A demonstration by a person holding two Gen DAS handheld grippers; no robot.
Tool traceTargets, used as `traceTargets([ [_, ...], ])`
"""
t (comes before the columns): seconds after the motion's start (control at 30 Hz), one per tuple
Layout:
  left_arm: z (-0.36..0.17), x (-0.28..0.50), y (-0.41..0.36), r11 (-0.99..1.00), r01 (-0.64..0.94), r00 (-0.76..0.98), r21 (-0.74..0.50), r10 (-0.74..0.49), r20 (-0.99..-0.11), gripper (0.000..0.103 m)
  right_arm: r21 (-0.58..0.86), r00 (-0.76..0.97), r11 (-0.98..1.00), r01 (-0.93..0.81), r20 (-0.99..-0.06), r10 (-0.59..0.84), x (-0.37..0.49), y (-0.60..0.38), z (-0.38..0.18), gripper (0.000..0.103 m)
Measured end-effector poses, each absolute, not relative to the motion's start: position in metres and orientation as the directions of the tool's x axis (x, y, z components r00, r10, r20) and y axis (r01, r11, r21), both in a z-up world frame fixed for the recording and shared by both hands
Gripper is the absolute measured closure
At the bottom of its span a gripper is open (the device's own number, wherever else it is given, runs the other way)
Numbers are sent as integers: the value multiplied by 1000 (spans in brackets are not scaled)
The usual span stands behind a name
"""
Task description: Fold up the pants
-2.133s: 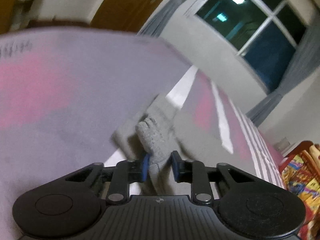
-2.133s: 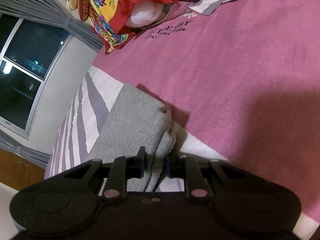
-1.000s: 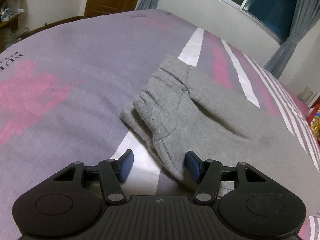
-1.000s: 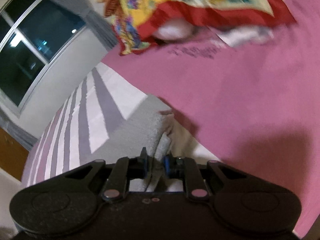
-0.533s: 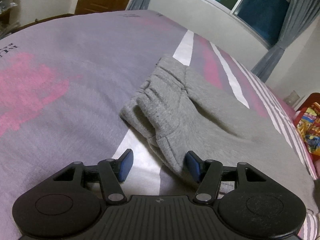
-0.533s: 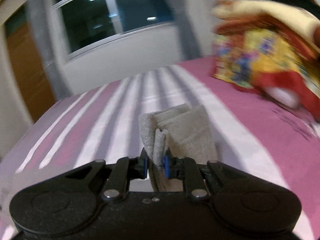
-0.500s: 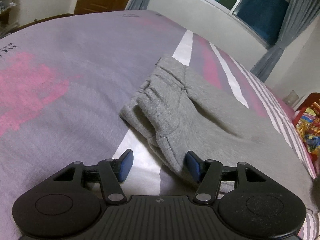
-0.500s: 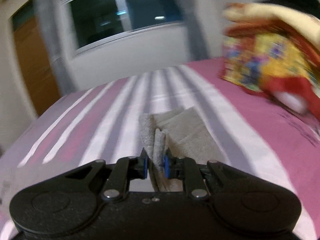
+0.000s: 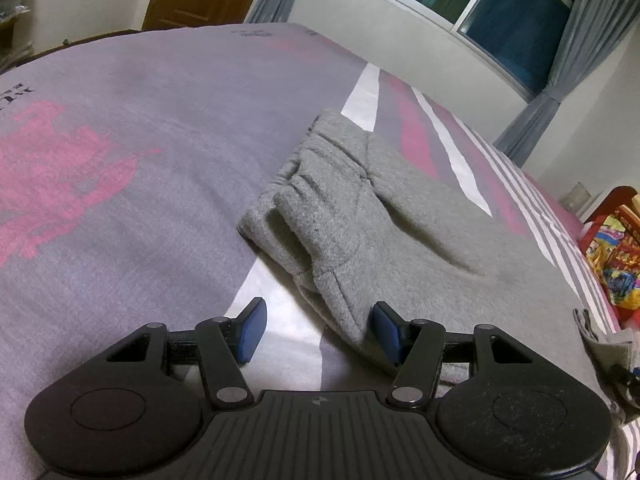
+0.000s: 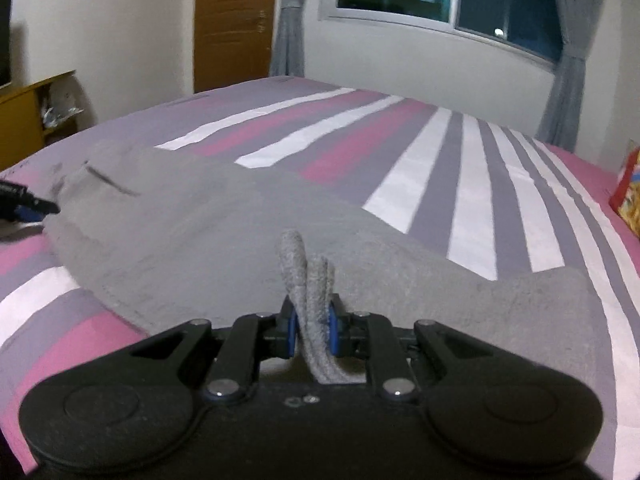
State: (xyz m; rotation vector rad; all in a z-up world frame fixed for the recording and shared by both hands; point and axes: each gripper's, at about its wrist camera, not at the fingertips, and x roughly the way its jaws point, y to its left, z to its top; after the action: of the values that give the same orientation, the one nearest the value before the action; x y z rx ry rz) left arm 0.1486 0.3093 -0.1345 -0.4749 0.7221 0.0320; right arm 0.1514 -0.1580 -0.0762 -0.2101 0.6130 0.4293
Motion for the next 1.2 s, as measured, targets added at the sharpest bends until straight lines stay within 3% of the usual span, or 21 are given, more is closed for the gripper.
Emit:
traceTargets([
  [0.47, -136, 148, 307, 894, -187, 758, -407, -132, -639, 44, -127, 706, 798, -589, -563, 431, 131, -106, -87, 88],
  [0.57, -136, 147, 306, 895, -190, 760, -404, -127, -638, 44, -142, 695, 786, -601, -579, 426, 127, -102, -96, 83],
  [0.67, -135, 148, 305, 894, -196, 755, -404, -125, -643, 44, -100, 671, 805, -585, -616, 412, 132, -93, -100, 70],
  [0.73, -133, 148, 304, 894, -204, 752, -399, -117, -648, 44, -61, 652, 781, -622, -591, 474, 122, -88, -90, 61],
  [0.83, -126, 143, 303, 885, -227, 753, -405, -104, -650, 44, 16, 623, 731, -682, -510, 592, 102, -99, -73, 65],
  [1.0, -103, 123, 287, 885, -196, 795, -423, -109, -597, 45, 1, 766, 861, -509, -456, 453, 87, -160, -59, 67],
  [1.07, -93, 122, 272, 877, -137, 814, -461, -165, -557, 45, 10, 824, 919, -394, -440, 358, 81, -198, -56, 66],
  [1.1, -88, 124, 262, 871, -101, 819, -481, -202, -537, 47, 23, 844, 942, -334, -438, 310, 80, -218, -56, 64],
  [1.13, -84, 128, 250, 853, -53, 814, -520, -264, -517, 61, 46, 854, 959, -281, -445, 271, 80, -238, -56, 63],
  [1.2, -82, 143, 220, 790, 39, 780, -611, -406, -476, 66, 107, 857, 979, -176, -472, 206, 81, -274, -59, 62],
])
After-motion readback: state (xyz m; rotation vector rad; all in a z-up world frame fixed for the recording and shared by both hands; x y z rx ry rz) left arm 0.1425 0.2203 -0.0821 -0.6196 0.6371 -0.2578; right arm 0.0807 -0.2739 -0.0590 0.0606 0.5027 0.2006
